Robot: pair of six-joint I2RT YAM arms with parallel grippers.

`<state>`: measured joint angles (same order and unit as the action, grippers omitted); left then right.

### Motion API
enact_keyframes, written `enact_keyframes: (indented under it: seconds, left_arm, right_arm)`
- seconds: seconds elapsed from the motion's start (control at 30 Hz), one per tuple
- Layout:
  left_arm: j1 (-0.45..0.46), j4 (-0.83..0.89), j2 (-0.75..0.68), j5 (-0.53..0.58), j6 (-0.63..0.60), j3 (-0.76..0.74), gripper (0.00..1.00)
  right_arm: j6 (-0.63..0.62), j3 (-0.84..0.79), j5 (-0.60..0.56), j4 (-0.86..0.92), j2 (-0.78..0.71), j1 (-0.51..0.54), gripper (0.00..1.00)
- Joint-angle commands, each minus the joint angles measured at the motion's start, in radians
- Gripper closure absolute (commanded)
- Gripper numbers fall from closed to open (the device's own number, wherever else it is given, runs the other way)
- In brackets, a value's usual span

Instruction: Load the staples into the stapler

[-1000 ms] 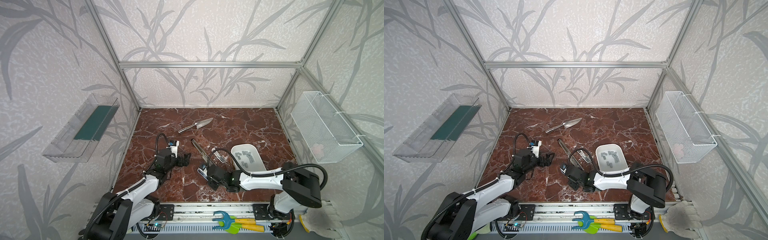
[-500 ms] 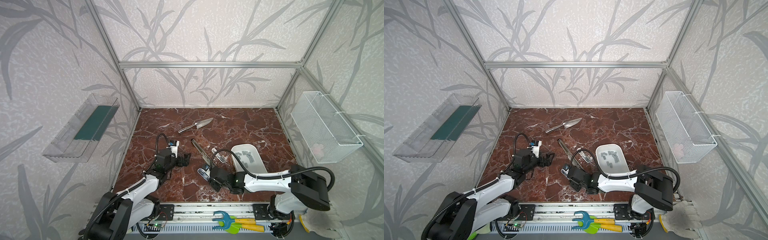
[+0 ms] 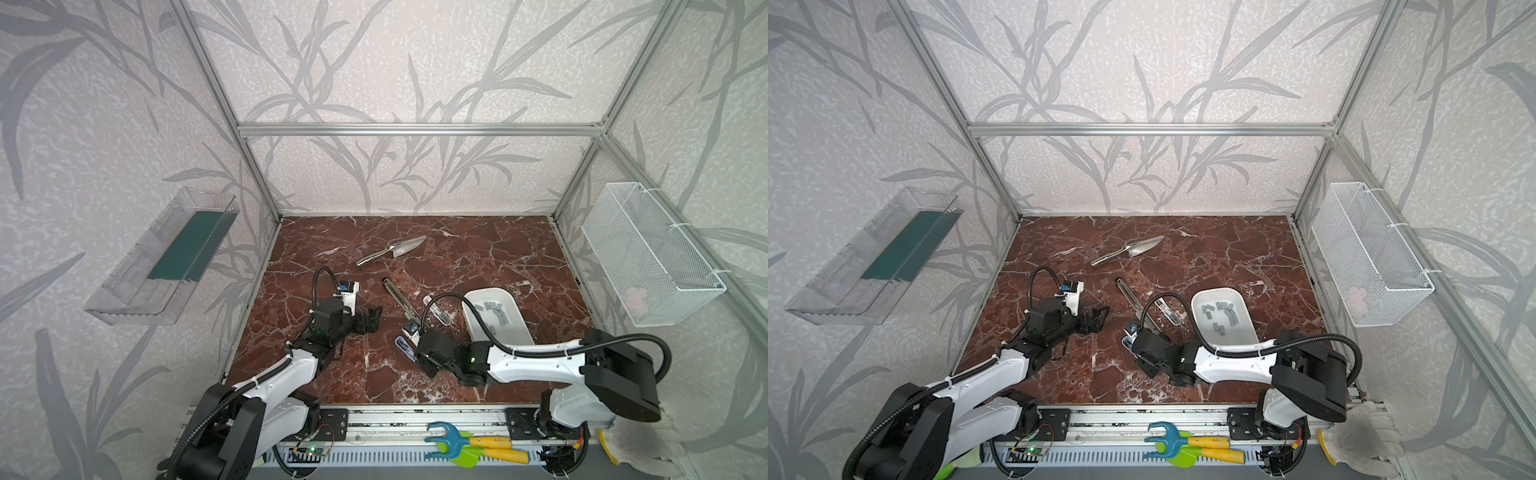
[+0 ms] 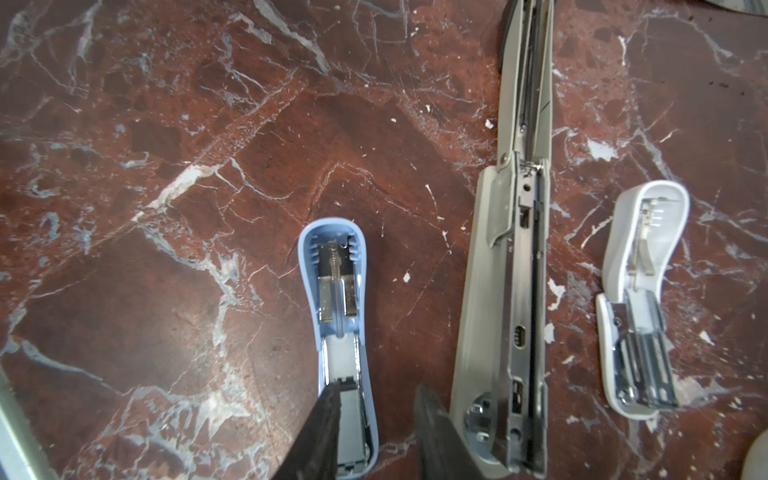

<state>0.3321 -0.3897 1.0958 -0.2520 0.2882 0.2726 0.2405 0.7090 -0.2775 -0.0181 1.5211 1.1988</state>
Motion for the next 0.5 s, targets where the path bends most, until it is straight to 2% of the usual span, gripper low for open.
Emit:
enact_keyframes:
  seconds: [0.0,0.2,0.47]
  left_arm:
    - [0.004,-0.014,0.001,0.017,-0.004,0.024,0.02]
    - [0.005,-0.015,0.003,0.017,-0.003,0.025,0.02]
    - [0.006,-0.015,0.003,0.017,-0.006,0.023,0.02]
  right_arm:
    - [0.005,0.024,0.023,0.017,0.031,0.007,0.63]
    - [0.030,0.014,0.034,0.007,0.081,0.011,0.62]
    - [0.046,0.033,0.041,-0.005,0.126,0.027,0.77]
